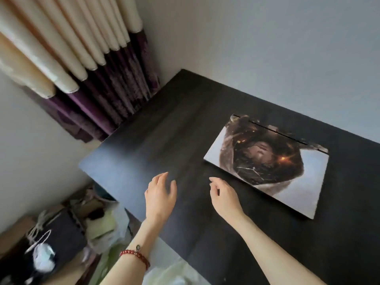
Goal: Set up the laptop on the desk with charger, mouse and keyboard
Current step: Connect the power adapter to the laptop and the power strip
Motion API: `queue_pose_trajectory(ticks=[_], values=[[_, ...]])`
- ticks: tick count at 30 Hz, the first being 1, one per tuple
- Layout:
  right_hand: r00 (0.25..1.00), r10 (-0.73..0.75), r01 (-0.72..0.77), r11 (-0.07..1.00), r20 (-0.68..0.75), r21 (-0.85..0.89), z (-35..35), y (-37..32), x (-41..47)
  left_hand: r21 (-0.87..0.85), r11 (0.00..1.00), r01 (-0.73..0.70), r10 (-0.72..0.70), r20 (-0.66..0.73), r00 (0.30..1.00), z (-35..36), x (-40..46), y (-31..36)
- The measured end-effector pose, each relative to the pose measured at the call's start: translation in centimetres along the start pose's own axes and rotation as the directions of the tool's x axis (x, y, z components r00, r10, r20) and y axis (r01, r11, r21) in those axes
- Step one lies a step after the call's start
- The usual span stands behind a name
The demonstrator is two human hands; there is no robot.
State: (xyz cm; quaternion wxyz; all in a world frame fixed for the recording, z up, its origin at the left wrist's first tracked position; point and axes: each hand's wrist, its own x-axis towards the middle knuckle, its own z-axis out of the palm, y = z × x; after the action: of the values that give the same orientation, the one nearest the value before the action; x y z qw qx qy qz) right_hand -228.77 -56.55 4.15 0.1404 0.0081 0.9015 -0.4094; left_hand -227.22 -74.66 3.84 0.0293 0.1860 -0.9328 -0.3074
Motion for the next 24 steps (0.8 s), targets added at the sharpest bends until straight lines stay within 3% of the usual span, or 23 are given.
queue_pose_trajectory(ticks=[3, 5, 8, 13, 17, 24], values=[[0.974, -0.099, 0.1, 0.995, 0.203, 0.004, 4.4, -3.5, -1.5, -0.068, 0.981, 0.181, -0.188, -0.112, 0.976, -4.5, -4.4, -5.4], [0.934, -0.154, 0.167, 0.986, 0.323, -0.015, 7.9, -5.8, -2.9, -0.139, 0.942, 0.305, -0.328, -0.194, 0.924, -7.8, -7.9, -9.6], [0.842, -0.21, 0.264, 0.964, 0.496, -0.039, 14.0, -9.7, -5.7, -0.21, 0.857, 0.471, -0.515, -0.301, 0.802, -12.5, -13.3, -16.4], [0.674, -0.244, 0.385, 0.921, 0.698, -0.05, 23.7, -15.5, -9.6, -0.342, 0.717, 0.607, -0.697, -0.364, 0.618, -17.9, -18.9, -26.0], [0.611, -0.22, 0.449, 0.888, 0.76, -0.104, 32.3, -20.0, -11.7, -0.422, 0.628, 0.654, -0.779, -0.33, 0.534, -20.6, -20.5, -34.1], [0.577, -0.106, 0.453, 0.867, 0.81, -0.209, 46.6, -26.0, -13.6, -0.341, 0.522, 0.782, -0.851, -0.151, 0.502, -25.4, -19.8, -49.1]])
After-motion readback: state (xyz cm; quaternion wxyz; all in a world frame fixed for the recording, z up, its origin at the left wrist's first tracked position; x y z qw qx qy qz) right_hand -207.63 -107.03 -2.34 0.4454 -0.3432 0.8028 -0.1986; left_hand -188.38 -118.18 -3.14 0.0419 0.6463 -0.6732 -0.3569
